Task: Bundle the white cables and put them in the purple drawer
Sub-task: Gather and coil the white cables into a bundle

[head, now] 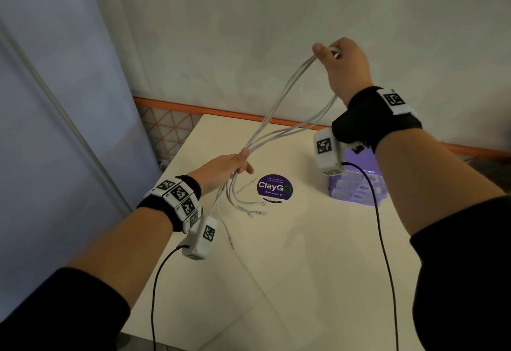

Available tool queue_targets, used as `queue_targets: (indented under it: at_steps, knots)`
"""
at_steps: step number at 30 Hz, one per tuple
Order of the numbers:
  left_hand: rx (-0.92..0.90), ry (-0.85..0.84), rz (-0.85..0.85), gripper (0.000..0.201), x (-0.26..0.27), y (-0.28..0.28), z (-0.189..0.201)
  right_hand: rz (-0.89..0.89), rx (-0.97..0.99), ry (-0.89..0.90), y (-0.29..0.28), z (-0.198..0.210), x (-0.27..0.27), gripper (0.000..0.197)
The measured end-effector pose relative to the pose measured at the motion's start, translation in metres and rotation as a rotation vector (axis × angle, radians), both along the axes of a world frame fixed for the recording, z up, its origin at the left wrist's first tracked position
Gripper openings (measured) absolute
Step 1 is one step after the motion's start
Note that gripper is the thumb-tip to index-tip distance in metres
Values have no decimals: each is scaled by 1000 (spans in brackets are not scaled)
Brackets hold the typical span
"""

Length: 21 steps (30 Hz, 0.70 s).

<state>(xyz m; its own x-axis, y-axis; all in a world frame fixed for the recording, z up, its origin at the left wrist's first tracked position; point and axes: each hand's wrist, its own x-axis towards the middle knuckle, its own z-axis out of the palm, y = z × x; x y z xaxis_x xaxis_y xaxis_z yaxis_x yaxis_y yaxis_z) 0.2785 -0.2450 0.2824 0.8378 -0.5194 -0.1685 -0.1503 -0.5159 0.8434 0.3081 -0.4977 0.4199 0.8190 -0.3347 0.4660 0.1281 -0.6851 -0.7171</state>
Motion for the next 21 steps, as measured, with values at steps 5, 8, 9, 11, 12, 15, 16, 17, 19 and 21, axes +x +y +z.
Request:
queue_targets:
  at_steps: [5,8,9,11,12,15,16,17,19,21]
  knots:
    - [-332,149,91,43,-5,0,2,-38,86,-16,-9,-6,0,41]
    - [-348,155,125,45,-5,4,-2,-84,203,-43,-18,-9,1,38]
    - [-361,171,134,45,-5,6,-4,-106,254,-54,-22,-11,2,38]
    - [-374,190,155,43,-6,11,-8,-123,352,-45,-29,-16,1,39]
    - [-368,181,165,42,-5,12,-10,-124,376,-36,-32,-21,1,39]
    - [-378,150,224,40,-3,15,-12,-157,331,73,-35,-45,-6,38]
    - [-369,125,252,39,-2,15,-12,-165,297,140,-35,-57,-9,40]
    - [-351,97,280,39,0,16,-13,-188,227,257,-34,-71,-14,46]
    - [-289,25,326,40,2,18,-17,-250,144,451,-31,-102,-24,54]
    - [-193,-82,337,41,5,18,-20,-351,60,533,-18,-122,-34,51]
